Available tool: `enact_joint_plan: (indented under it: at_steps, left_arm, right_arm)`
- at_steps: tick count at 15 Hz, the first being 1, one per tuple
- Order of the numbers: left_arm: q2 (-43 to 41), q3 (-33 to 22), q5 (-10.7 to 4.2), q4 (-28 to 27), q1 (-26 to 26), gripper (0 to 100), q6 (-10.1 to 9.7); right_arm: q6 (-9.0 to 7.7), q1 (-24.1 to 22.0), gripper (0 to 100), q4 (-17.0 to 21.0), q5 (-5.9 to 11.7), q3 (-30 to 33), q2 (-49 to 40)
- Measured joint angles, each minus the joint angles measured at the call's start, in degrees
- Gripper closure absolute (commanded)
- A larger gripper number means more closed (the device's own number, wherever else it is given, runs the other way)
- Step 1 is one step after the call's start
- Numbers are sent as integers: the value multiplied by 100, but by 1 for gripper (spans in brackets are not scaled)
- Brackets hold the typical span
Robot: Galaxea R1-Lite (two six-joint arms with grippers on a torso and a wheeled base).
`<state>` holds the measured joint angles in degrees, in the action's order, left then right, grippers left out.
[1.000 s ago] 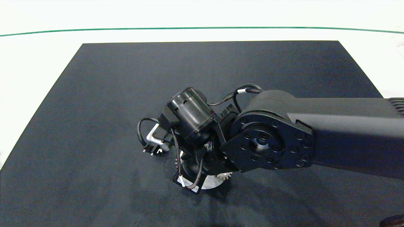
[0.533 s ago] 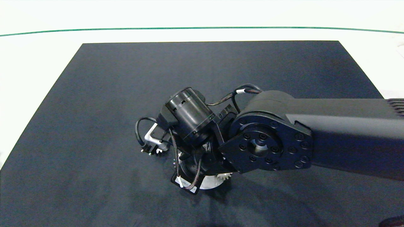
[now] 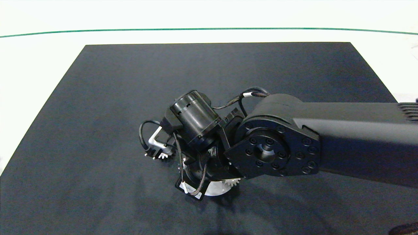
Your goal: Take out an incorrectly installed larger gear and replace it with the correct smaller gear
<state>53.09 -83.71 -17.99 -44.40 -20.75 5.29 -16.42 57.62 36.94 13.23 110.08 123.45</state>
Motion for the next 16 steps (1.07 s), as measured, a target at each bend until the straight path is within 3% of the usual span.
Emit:
enact_joint_plan:
  at_steps: [16]
  left_arm:
    - [2,4,0,0,-9,0,2]
  right_arm:
    - [0,1,75,-1,0,-73,24]
